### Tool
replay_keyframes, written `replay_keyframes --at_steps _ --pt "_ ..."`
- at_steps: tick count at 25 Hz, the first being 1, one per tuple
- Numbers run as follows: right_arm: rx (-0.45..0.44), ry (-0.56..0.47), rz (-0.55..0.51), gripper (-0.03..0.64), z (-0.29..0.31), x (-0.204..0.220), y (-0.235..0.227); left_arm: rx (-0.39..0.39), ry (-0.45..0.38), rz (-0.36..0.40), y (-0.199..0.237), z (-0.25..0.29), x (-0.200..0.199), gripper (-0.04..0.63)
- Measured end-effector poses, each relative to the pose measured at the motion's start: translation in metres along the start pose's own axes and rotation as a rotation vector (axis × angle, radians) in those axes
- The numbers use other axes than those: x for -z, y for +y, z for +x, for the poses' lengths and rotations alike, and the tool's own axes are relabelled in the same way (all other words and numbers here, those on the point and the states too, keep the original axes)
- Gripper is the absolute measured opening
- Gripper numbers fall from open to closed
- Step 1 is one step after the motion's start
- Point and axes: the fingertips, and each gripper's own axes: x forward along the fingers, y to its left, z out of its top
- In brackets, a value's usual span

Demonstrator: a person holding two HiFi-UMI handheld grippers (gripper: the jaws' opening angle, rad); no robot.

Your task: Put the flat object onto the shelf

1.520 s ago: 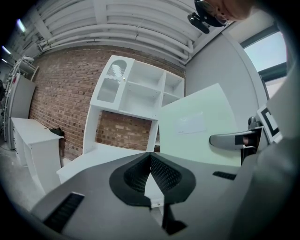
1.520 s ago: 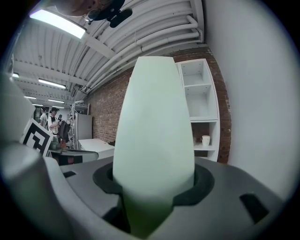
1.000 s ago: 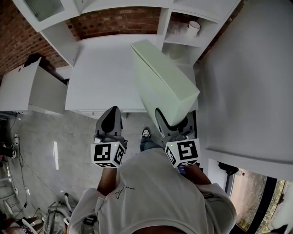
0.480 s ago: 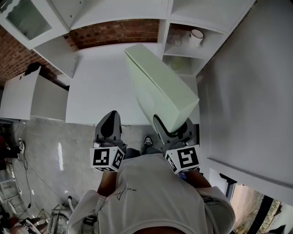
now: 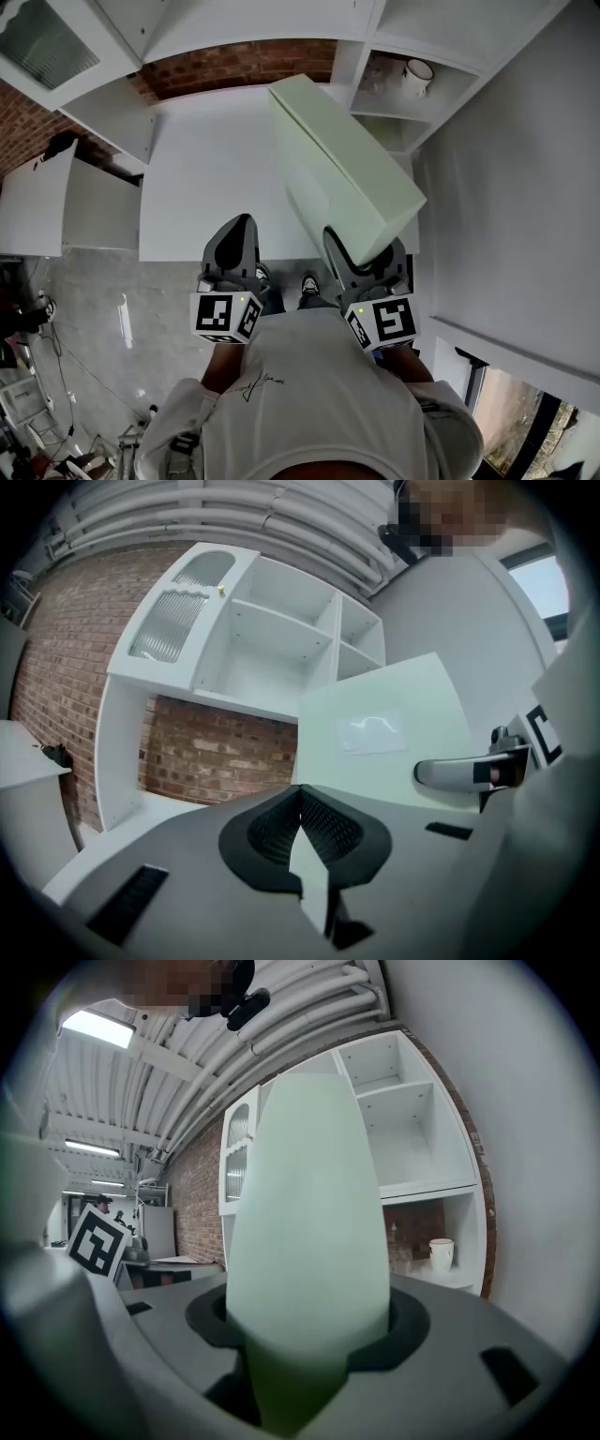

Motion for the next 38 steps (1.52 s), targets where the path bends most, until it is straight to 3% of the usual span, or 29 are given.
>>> replay_keyframes --at_steps 6,12,21,38 --pt "0.037 -0.001 -0.027 0.267 0.023 -0.022 0.017 0.082 -0.019 0.016 0.027 0.019 -0.025 0.013" --pt "0.075 -0.016 -0.056 0.267 0.037 -0.042 0.026 0.186 0.017 0.018 0.041 0.031 -0.031 0.014" --pt "0.081 -0.031 -0.13 0.268 0.047 -0.075 0.028 0.192 0.0 0.056 0.053 0.037 -0.039 0.013" --pt "0.098 -0.082 -0.27 0.27 0.045 -0.132 0.016 0.235 -0.005 0.046 0.046 0.045 -0.04 0.012"
